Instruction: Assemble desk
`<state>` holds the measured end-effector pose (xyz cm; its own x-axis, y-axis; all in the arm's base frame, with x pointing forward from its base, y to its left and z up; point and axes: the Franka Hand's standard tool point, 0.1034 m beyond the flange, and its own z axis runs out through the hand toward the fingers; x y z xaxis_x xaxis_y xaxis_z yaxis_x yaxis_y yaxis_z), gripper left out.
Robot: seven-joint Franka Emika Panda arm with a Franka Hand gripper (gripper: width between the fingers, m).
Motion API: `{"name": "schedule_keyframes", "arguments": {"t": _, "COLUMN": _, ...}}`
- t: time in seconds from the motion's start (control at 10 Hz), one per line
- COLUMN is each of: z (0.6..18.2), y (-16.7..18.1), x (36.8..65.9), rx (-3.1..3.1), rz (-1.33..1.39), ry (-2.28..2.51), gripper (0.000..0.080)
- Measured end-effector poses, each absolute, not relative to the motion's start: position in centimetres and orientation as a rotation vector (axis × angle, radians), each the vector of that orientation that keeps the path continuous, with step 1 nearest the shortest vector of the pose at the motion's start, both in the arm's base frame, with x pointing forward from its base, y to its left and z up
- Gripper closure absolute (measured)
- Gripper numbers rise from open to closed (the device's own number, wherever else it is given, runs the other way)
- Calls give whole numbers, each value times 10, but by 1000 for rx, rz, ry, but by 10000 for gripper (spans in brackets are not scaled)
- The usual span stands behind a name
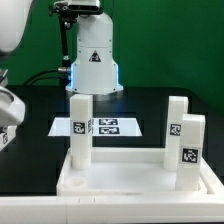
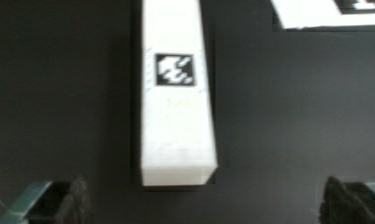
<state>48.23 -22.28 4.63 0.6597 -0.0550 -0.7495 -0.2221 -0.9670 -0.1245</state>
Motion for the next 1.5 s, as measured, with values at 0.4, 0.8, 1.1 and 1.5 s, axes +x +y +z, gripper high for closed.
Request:
{"name": "schedule_keyframes", "arguments": {"t": 0.4, "z": 39, "y": -218, "x": 470, "rx": -2620, "rz": 1292, "ry": 335, "gripper": 151}}
{"name": "schedule_keyframes", "arguments": {"t": 0.8, "z": 33, "y": -216, "x": 461, "rx": -2570, "rz": 1380, "ry": 399, "gripper": 151}}
{"name": "schedule_keyframes", "arguments": {"t": 1.1, "z": 17, "y": -221, "x": 444, "rx": -2534, "rz": 1441, "ry": 472, "gripper": 151}}
{"name": "schedule_keyframes", "arguments": {"t": 1.5, "z": 13, "y": -224, "x": 440, "rx": -2527, "rz": 1451, "ry": 495, "gripper": 254}}
